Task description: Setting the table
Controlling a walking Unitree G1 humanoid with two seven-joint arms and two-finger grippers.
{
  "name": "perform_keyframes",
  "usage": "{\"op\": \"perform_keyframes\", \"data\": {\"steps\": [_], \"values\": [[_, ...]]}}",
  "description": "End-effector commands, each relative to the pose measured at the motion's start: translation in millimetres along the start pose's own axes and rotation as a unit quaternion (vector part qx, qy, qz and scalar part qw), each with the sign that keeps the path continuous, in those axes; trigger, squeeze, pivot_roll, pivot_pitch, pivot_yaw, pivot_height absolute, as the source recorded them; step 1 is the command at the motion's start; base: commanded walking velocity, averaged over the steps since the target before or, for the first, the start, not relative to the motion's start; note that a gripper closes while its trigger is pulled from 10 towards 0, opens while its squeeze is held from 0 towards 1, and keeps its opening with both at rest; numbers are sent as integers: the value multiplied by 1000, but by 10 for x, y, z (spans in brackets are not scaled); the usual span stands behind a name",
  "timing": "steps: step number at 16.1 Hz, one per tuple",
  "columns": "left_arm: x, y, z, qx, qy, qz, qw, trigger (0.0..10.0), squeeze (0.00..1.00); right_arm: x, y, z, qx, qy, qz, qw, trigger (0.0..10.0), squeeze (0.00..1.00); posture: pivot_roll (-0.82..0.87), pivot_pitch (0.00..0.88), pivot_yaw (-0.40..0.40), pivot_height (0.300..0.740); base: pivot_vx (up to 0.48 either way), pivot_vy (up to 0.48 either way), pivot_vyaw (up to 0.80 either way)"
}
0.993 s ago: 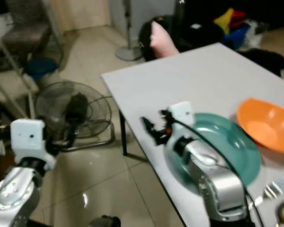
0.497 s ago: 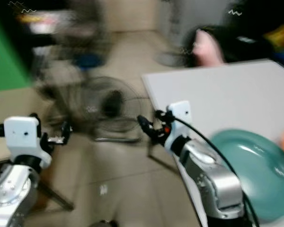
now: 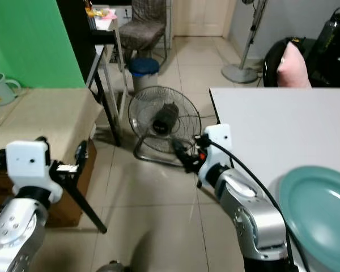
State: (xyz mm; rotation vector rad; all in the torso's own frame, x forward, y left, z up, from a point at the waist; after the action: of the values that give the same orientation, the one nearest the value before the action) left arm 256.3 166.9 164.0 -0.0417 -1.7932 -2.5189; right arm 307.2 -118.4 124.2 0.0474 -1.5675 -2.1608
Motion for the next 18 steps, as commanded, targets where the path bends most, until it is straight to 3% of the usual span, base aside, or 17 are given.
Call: {"op": "perform_keyframes", "data": {"steps": [1,10,18], "values": [[-26,-26,35,-9,3,6,1000,10000,0,-32,-21,-61,27,-29,2,999,10000,0,-44,39,14,740,0,330,0],[-95,-26,77,-16,6,6,1000,10000,0,-78,-106,-196,34,-78,14,996,10000,0,-52,49,18,740,0,330,0],[-136,-24,40,-13,-2,4,1000,10000,0,-71,-135,-51,-33,-10,26,999,10000,0,-63,47,23,740,0,330,0]]}}
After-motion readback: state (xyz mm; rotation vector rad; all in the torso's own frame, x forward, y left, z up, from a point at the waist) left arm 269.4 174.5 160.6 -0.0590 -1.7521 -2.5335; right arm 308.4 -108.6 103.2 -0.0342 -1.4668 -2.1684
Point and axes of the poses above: a point about 5 cm out from each wrist's last joint towards the gripper, its own x axis pointing back from the gripper into the wrist, its own y axis along the axis of the wrist's last joint, z = x × y, the point moved 5 cm from there along -x, pointing out of the wrist towards the gripper, and after that the axes turned 12 degrees about -x, right-handed, at the moved point
